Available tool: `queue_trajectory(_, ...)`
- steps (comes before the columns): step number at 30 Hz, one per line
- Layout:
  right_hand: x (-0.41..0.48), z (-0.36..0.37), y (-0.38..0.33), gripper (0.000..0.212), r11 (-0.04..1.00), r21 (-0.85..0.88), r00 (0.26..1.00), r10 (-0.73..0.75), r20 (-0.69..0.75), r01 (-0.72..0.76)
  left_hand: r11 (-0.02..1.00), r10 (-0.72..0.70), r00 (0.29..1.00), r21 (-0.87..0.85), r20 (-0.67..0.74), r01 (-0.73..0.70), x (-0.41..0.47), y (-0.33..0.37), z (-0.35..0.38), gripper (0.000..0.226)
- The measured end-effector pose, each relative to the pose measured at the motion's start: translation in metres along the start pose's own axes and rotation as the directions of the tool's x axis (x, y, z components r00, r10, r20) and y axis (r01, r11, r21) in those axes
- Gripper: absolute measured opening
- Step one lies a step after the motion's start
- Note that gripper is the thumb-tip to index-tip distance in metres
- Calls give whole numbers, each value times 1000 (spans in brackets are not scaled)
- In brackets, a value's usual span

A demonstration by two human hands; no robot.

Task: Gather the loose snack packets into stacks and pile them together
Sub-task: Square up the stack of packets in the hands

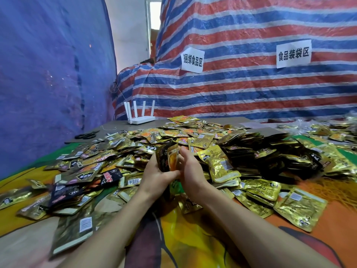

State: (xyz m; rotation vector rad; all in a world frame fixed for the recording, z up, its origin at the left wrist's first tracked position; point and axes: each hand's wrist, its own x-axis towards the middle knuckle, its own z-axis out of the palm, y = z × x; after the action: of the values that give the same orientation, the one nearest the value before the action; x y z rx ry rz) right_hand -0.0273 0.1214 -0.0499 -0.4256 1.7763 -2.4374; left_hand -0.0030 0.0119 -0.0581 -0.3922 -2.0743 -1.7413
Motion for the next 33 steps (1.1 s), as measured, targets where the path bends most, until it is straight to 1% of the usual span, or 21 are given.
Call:
queue_trajectory(1, -1, 2, 0, 45, 999, -41, 1000, -12, -18, 11, 1000, 13, 1000, 4, -14, -13, -1, 0, 2, 51)
queue_trajectory(2, -3, 3, -1, 40, 995, -97, 999, -33, -40, 29, 1000, 12, 999, -12, -32, -12, -1, 0, 4, 51)
queue_trajectory(3, -4, 3, -2, 39, 986, -158, 996, -63, -56, 53, 1000, 11, 999, -20, -45, -12, -2, 0, 5, 48)
queue_trajectory(5, -8, 2, -5, 44, 959, -263, 990, -125, -61, 105, 999, 35, 997, 7, -62, -34, -3, -2, 8, 40)
queue_trajectory(7, -15, 2, -13, 49, 927, -335, 979, -197, -51, 169, 996, 81, 996, 41, -37, -80, -6, 0, 11, 40)
queue_trajectory(9, -22, 2, -23, 50, 899, -389, 969, -240, -49, 203, 986, 154, 988, 58, 24, -155, -8, 4, 14, 48)
queue_trajectory(11, -27, -1, -33, 36, 860, -454, 955, -290, -56, 235, 970, 237, 969, 41, 75, -240, -10, 7, 15, 59)
queue_trajectory(12, -27, -4, -39, 32, 828, -504, 946, -319, -62, 246, 964, 260, 961, 30, 99, -264, -11, 10, 15, 65)
queue_trajectory(14, -31, -13, -53, 30, 740, -625, 933, -355, -52, 247, 963, 267, 955, 15, 129, -271, -12, 11, 14, 74)
queue_trajectory(16, -39, -29, -69, 27, 641, -742, 948, -319, -24, 197, 969, 247, 960, -26, 128, -246, -12, 8, 15, 83)
queue_trajectory(18, -51, -54, -85, 20, 525, -845, 969, -243, -36, 100, 971, 239, 965, -50, 106, -235, -10, 4, 14, 88)
queue_trajectory(19, -57, -69, -94, 16, 447, -894, 976, -208, -67, 34, 970, 241, 965, -45, 100, -238, -9, 3, 14, 88)
queue_trajectory(21, -70, -106, -111, 8, 269, -955, 971, -165, -174, -126, 969, 247, 963, -17, 110, -247, -8, 0, 13, 88)
queue_trajectory(24, -88, -167, -132, 7, -21, -934, 924, -154, -350, -357, 967, 251, 958, 15, 138, -256, -8, -1, 13, 87)
queue_trajectory(26, -98, -199, -137, 12, -156, -879, 888, -184, -422, -450, 965, 256, 956, 11, 143, -260, -9, -1, 13, 86)
queue_trajectory(28, -106, -222, -137, 13, -238, -836, 868, -180, -462, -494, 967, 253, 957, -12, 146, -254, -8, -1, 13, 85)
queue_trajectory(29, -108, -229, -135, 11, -262, -827, 868, -154, -473, -497, 968, 249, 958, -20, 145, -248, -8, -1, 13, 85)
queue_trajectory(31, -109, -239, -131, 11, -270, -832, 872, -87, -481, -485, 971, 241, 961, -23, 138, -240, -7, -2, 12, 85)
queue_trajectory(33, -108, -242, -128, 17, -249, -838, 873, -81, -481, -485, 972, 236, 963, -22, 132, -235, -6, -2, 13, 85)
